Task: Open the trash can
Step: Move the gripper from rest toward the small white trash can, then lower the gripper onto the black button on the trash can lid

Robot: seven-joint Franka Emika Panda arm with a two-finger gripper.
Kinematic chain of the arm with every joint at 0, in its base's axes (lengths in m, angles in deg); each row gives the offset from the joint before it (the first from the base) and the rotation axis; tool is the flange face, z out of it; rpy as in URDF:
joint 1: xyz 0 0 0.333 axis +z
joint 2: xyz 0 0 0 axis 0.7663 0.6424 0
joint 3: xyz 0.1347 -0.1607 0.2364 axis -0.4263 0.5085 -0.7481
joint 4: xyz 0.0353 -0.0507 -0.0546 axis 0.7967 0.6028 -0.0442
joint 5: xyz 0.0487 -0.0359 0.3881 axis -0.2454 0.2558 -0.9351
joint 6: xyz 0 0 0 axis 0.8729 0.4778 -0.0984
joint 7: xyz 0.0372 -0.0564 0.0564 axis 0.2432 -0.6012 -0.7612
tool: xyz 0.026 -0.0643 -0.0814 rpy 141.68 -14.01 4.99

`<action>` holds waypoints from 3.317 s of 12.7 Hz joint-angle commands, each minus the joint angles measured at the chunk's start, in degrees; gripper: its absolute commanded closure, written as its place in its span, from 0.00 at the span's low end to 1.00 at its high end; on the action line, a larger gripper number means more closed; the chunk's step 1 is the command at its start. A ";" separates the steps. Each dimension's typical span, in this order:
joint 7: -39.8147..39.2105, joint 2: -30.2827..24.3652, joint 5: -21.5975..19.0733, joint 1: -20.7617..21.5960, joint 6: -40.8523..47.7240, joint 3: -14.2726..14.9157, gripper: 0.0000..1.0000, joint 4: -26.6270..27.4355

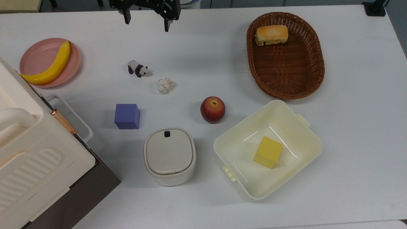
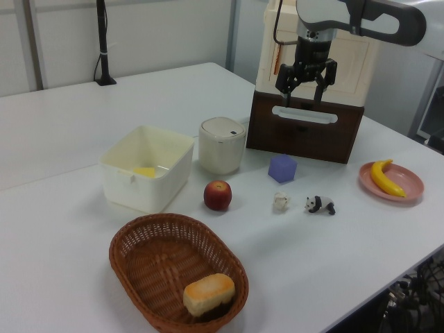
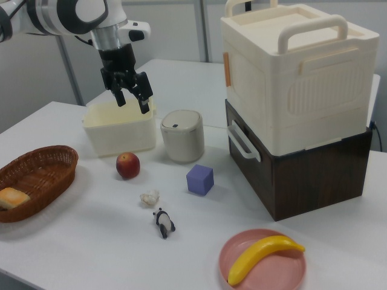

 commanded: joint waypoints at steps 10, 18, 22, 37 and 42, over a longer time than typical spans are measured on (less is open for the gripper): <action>-3.88 -1.22 -0.76 -0.98 -1.69 -0.50 0.00 1.83; -4.58 -0.69 -2.25 -0.98 -11.08 -0.58 1.00 4.38; -4.06 0.36 -4.61 -1.51 -23.98 -0.58 1.00 6.04; -4.14 20.21 -6.03 -5.73 -38.52 -6.47 1.00 -4.93; -4.23 22.51 -5.77 -5.20 -38.52 -6.74 1.00 -5.99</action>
